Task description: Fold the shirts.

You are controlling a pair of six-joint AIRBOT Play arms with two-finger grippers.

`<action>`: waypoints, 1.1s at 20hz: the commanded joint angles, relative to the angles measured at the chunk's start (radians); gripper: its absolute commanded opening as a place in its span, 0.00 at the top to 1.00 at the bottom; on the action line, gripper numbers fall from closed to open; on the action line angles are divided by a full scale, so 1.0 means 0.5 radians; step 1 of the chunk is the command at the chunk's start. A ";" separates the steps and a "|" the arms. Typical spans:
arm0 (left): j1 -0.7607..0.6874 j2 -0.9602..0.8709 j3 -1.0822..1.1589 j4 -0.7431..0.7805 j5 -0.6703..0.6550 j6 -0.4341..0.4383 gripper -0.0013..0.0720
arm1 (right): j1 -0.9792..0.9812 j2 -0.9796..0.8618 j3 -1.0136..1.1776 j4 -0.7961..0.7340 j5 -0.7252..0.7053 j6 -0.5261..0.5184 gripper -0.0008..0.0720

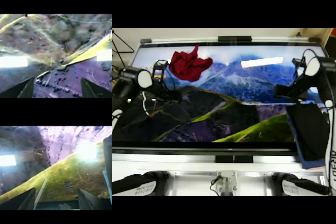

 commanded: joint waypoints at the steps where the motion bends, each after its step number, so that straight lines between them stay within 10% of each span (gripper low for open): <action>1: 0.001 0.002 0.000 0.000 0.000 0.000 0.00 | 0.002 -0.001 0.002 0.001 0.000 0.000 0.12; 16: 0.000 0.001 -0.001 -0.015 0.024 -0.029 0.00 | 0.002 -0.001 0.002 0.004 -0.012 0.002 0.12; 22: -0.003 -0.042 0.000 -0.038 0.629 -0.202 0.00 | 0.002 -0.001 0.002 0.007 -0.211 0.000 0.12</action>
